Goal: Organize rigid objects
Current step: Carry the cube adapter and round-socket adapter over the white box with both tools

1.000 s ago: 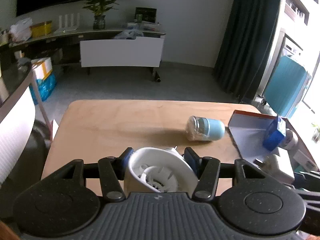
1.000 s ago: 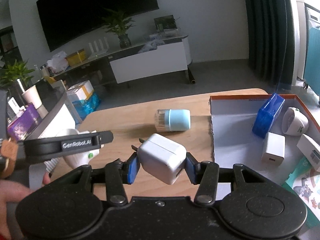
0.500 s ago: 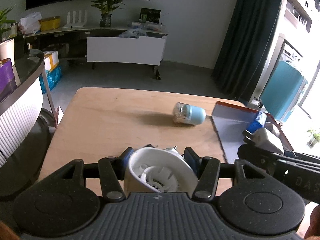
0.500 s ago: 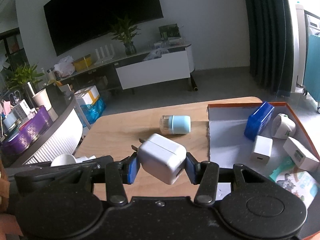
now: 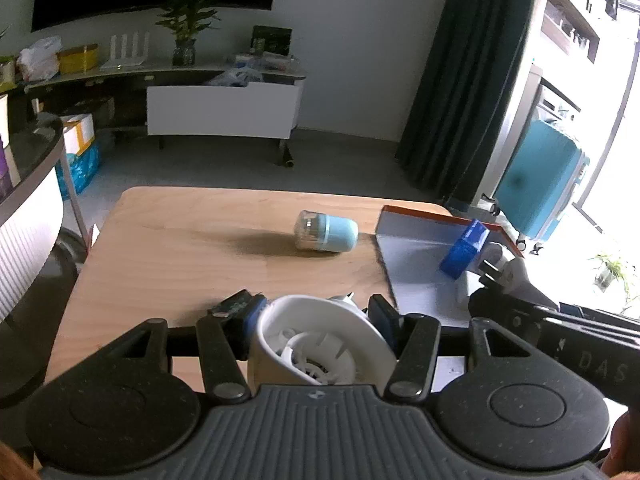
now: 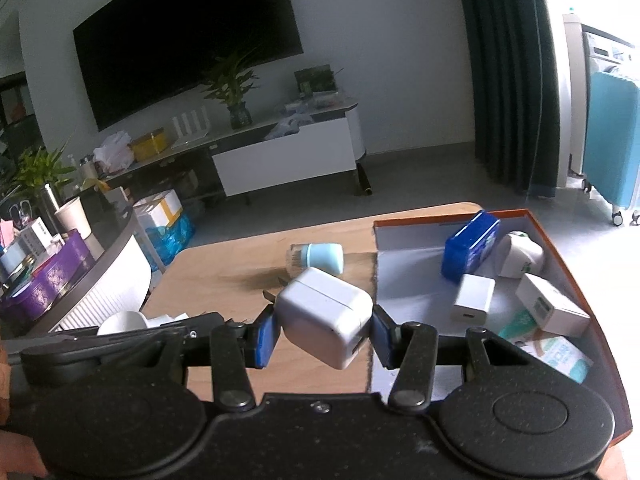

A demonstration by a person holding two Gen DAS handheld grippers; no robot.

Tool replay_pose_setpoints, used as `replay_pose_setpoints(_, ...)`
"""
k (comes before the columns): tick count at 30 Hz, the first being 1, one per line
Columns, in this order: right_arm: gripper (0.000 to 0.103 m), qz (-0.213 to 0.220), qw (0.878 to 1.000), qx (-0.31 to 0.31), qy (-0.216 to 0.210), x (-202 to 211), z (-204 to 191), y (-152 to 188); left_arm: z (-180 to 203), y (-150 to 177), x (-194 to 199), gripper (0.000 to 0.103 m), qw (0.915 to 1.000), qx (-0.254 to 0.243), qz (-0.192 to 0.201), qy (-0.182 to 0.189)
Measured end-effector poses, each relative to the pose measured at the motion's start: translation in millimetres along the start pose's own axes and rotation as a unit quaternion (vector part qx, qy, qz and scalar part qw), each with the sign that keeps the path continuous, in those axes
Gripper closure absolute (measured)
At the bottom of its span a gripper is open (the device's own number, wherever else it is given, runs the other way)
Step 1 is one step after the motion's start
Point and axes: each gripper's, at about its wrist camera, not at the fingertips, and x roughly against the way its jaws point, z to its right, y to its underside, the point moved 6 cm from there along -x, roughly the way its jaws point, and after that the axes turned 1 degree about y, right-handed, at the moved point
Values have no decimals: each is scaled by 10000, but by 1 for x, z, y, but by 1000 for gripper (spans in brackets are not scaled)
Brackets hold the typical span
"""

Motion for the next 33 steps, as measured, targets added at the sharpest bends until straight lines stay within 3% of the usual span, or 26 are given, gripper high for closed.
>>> replay_pose_setpoints(33, 44, 360, 9963, -434, 642, 35, 72, -11, 85, 1, -20, 47, 9966, -461, -80, 681)
